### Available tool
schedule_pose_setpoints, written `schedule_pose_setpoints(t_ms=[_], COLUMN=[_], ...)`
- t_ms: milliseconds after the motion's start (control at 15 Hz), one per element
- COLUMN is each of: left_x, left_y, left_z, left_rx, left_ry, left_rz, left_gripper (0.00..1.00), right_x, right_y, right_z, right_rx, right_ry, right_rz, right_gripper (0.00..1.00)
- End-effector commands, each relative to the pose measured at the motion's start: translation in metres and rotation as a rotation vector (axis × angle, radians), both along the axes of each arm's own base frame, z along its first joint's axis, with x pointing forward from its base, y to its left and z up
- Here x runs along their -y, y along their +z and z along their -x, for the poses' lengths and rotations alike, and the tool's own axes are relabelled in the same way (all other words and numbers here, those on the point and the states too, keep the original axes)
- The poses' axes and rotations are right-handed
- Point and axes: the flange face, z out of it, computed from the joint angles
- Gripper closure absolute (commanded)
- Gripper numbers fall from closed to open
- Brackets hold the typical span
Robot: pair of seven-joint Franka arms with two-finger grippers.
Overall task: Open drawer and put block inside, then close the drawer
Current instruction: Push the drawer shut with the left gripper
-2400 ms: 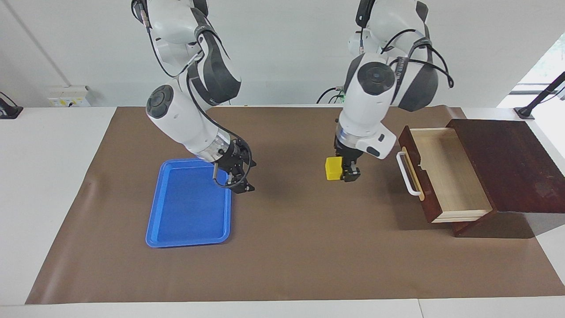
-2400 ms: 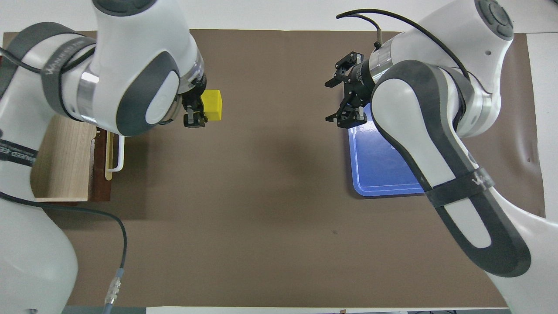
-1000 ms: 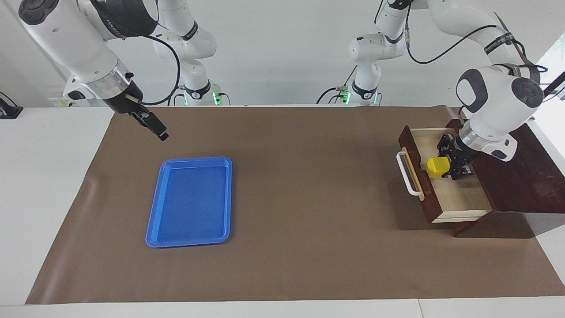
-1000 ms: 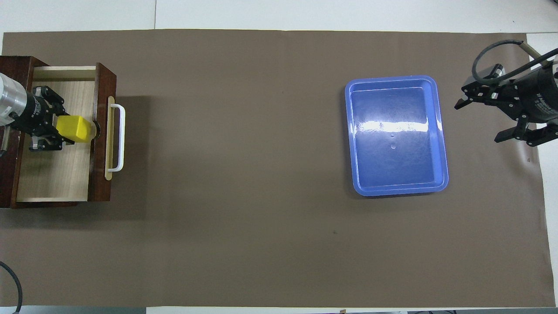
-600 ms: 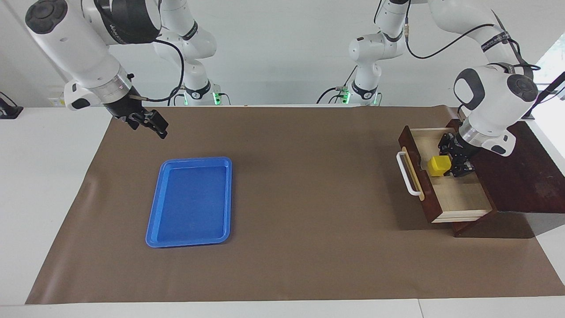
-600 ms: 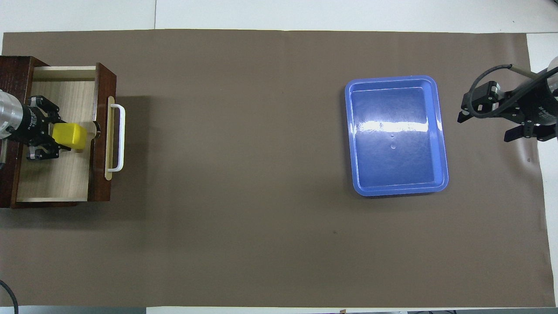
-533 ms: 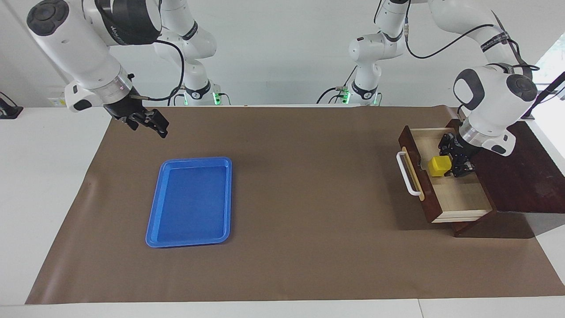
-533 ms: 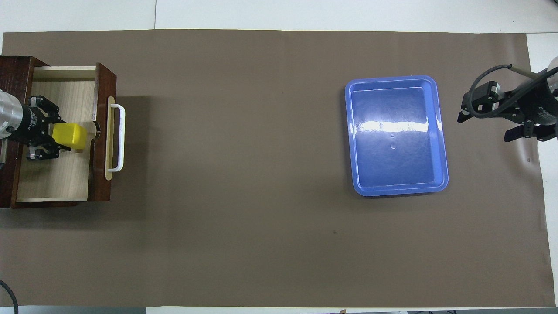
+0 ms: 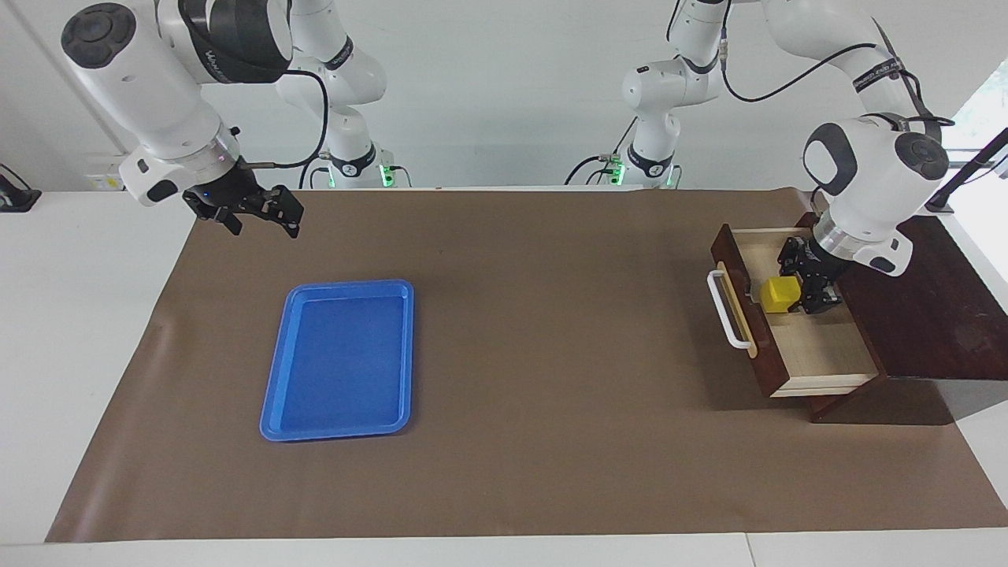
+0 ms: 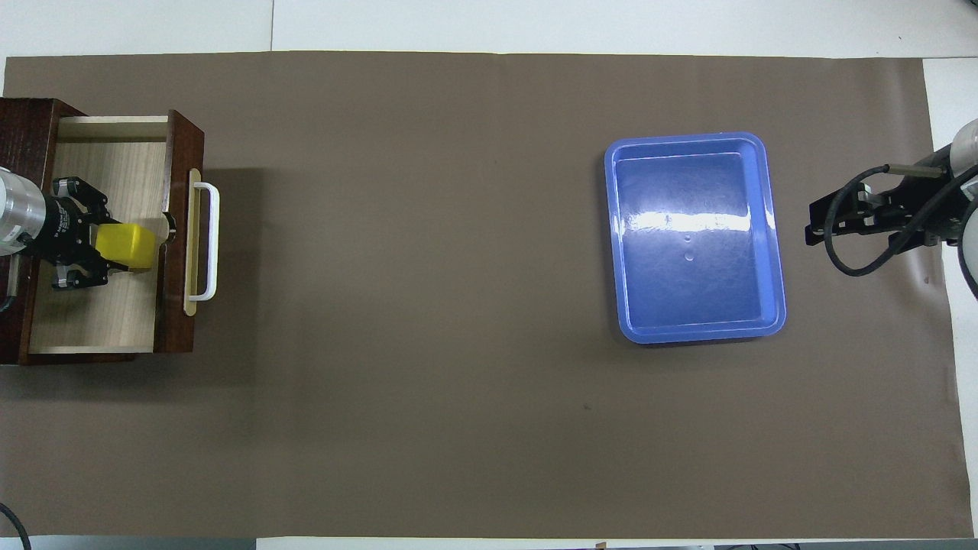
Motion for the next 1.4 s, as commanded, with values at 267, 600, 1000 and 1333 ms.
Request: schedule_pose_setpoints(t_ms=[267, 600, 1000, 1333], left_x=[0.005, 0.08, 0.155, 0.142], left_y=[0.028, 0.068, 0.064, 0.036], left_z=[0.0, -0.001, 0.013, 0.019], left_rx=[0.054, 0.01, 0.003, -0.014], left_ry=[-0.048, -0.1, -0.053, -0.055], left_rz=[-0.001, 0.01, 0.005, -0.004], left_gripper=[0.0, 0.0, 0.0, 0.0], right_x=[0.004, 0.005, 0.006, 0.005], right_y=[-0.009, -0.012, -0.009, -0.011], right_z=[0.009, 0.005, -0.001, 0.0], right_rx=[0.05, 0.062, 0.101, 0.097], right_ry=[0.032, 0.031, 0.148, 0.223], right_rz=[0.011, 0.014, 0.017, 0.011], right_gripper=[0.0, 0.0, 0.0, 0.0])
